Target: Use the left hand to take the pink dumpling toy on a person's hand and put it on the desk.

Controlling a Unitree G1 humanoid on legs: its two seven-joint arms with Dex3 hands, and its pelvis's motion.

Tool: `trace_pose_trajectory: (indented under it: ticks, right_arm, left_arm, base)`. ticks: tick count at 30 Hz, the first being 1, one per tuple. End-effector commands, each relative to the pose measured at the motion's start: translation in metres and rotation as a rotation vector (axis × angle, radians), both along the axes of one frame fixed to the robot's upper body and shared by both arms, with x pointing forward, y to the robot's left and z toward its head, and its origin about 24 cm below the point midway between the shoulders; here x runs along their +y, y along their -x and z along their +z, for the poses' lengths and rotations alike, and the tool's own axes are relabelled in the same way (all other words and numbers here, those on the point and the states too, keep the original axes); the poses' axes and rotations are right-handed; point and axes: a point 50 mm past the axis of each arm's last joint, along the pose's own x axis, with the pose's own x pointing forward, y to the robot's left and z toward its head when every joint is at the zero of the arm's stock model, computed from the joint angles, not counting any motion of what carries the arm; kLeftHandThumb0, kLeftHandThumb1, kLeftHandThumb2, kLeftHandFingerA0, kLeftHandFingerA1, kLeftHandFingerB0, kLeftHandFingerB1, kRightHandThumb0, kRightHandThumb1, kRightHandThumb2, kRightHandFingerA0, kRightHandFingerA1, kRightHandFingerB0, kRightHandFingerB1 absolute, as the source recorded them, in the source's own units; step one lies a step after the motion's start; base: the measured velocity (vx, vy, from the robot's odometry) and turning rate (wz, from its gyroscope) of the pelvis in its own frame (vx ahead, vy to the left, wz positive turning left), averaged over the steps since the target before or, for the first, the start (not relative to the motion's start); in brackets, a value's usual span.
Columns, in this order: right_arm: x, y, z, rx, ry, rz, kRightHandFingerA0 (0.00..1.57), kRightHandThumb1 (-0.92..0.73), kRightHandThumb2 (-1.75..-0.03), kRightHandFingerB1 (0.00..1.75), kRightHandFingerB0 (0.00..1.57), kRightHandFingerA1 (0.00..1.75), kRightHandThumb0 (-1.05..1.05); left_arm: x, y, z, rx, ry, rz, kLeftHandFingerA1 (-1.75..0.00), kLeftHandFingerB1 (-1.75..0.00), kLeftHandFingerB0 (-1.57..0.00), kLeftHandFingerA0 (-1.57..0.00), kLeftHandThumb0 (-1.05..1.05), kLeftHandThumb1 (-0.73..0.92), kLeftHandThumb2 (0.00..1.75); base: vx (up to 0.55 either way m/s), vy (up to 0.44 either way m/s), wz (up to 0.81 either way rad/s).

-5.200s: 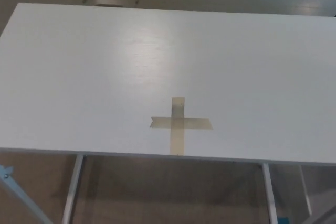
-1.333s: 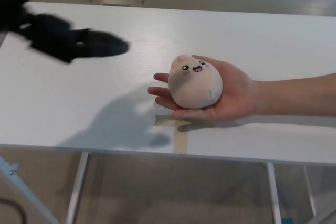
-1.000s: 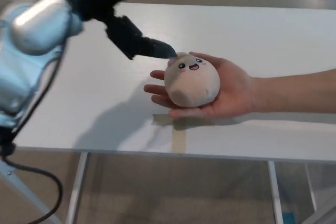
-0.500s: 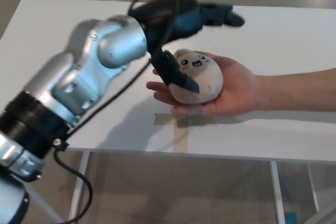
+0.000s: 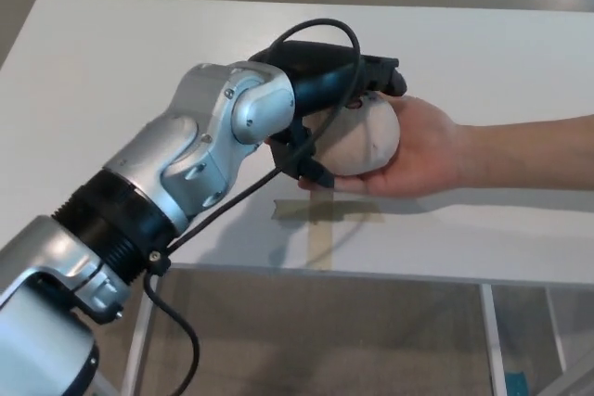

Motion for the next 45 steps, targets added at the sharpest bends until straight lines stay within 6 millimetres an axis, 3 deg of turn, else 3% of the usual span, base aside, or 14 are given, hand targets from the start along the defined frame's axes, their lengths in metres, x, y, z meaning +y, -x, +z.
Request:
trace_pose_trajectory:
  ticks: [1,2,3,6,7,8,9,10,18,29,30,33,36,45]
  right_arm:
    - [0.001,0.003,-0.001,0.017,-0.01,0.0,0.66,-0.55,-0.57,0.42,0.54,0.47,-0.45]
    - [0.001,0.002,-0.001,0.015,-0.011,0.001,0.66,-0.55,-0.57,0.42,0.54,0.47,-0.45]
    - [0.002,0.001,-0.001,0.013,-0.012,0.002,0.66,-0.55,-0.57,0.42,0.54,0.47,-0.45]
    - [0.003,-0.002,-0.001,0.007,-0.014,0.006,0.66,-0.55,-0.57,0.42,0.54,0.47,-0.45]
    - [0.004,-0.004,0.0,0.002,-0.015,0.006,0.66,-0.55,-0.57,0.42,0.55,0.47,-0.46]
    - [0.004,-0.004,0.0,0.0,-0.015,0.006,0.66,-0.55,-0.57,0.42,0.55,0.47,-0.46]
    - [0.004,-0.005,0.0,-0.002,-0.019,0.003,0.66,-0.55,-0.57,0.42,0.55,0.47,-0.45]
    - [0.004,-0.005,0.0,-0.004,-0.024,0.0,0.65,-0.55,-0.57,0.42,0.54,0.47,-0.45]
    - [0.004,-0.01,0.002,-0.021,-0.031,0.003,0.65,-0.56,-0.57,0.43,0.58,0.46,-0.45]
    - [0.003,-0.009,0.002,-0.012,-0.031,0.003,0.64,-0.54,-0.56,0.41,0.51,0.46,-0.47]
    - [0.003,-0.009,0.002,-0.013,-0.029,0.001,0.57,-0.44,-0.8,0.53,0.45,0.58,-0.51]
    - [0.003,-0.009,0.002,-0.017,-0.023,-0.003,0.57,-0.44,-0.8,0.52,0.44,0.58,-0.51]
    - [0.004,-0.01,0.002,-0.022,-0.024,-0.006,0.64,-0.54,-0.57,0.41,0.52,0.46,-0.47]
    - [0.005,-0.009,0.001,-0.018,-0.029,0.0,0.64,-0.56,-0.57,0.43,0.58,0.46,-0.46]
  left_arm:
    - [0.002,-0.001,-0.018,0.032,-0.072,0.037,-0.51,-0.5,-0.09,-0.1,-0.26,0.25,0.85]
    - [0.001,-0.003,-0.024,0.051,-0.078,0.046,-0.51,-0.5,-0.1,-0.1,-0.25,0.28,0.86]
    - [0.001,-0.003,-0.026,0.056,-0.079,0.049,-0.33,-0.3,-0.28,-0.32,-0.44,0.51,0.56]
    - [0.0,-0.005,-0.029,0.067,-0.044,0.056,-0.44,-0.34,-0.44,-0.64,-0.38,0.6,0.59]
    - [-0.001,-0.006,-0.029,0.066,-0.009,0.057,-0.87,-0.58,-0.57,-0.79,-0.38,0.57,0.9]
    - [-0.002,-0.006,-0.028,0.065,0.0,0.057,-0.87,-0.58,-0.57,-0.79,-0.38,0.57,0.9]
    - [-0.003,-0.005,-0.029,0.048,0.034,0.053,-1.56,-0.47,-0.77,-0.65,-0.28,0.76,0.64]
    - [-0.003,-0.003,-0.03,0.017,0.074,0.045,-1.64,-0.52,-0.87,-0.6,-0.23,0.82,0.6]
    - [-0.001,-0.004,-0.021,-0.076,0.155,0.035,-1.58,-0.97,-0.72,-0.62,-0.22,0.79,0.62]
    - [0.005,-0.007,-0.021,-0.065,0.154,0.051,-1.52,-0.83,-0.78,-0.66,-0.26,0.77,0.65]
    - [0.006,-0.008,-0.02,-0.066,0.154,0.051,-1.5,-0.89,-0.76,-0.66,-0.25,0.78,0.63]
    - [0.006,-0.008,-0.02,-0.062,0.155,0.053,-1.51,-0.93,-0.75,-0.65,-0.25,0.77,0.64]
    - [0.005,-0.009,-0.019,-0.062,0.155,0.054,-1.52,-0.96,-0.74,-0.65,-0.25,0.77,0.64]
    - [0.006,-0.009,-0.016,-0.072,0.167,0.042,-1.53,-0.97,-0.72,-0.67,-0.26,0.76,0.66]
  base:
    - [0.0,0.0,0.0]
    - [0.0,0.0,0.0]
    - [0.0,0.0,0.0]
    - [0.0,0.0,0.0]
    - [0.0,0.0,0.0]
    - [0.0,0.0,0.0]
    - [0.0,0.0,0.0]
    - [0.0,0.0,0.0]
    - [0.0,0.0,0.0]
    - [0.0,0.0,0.0]
    - [0.0,0.0,0.0]
    - [0.0,0.0,0.0]
    - [0.0,0.0,0.0]
    - [0.0,0.0,0.0]
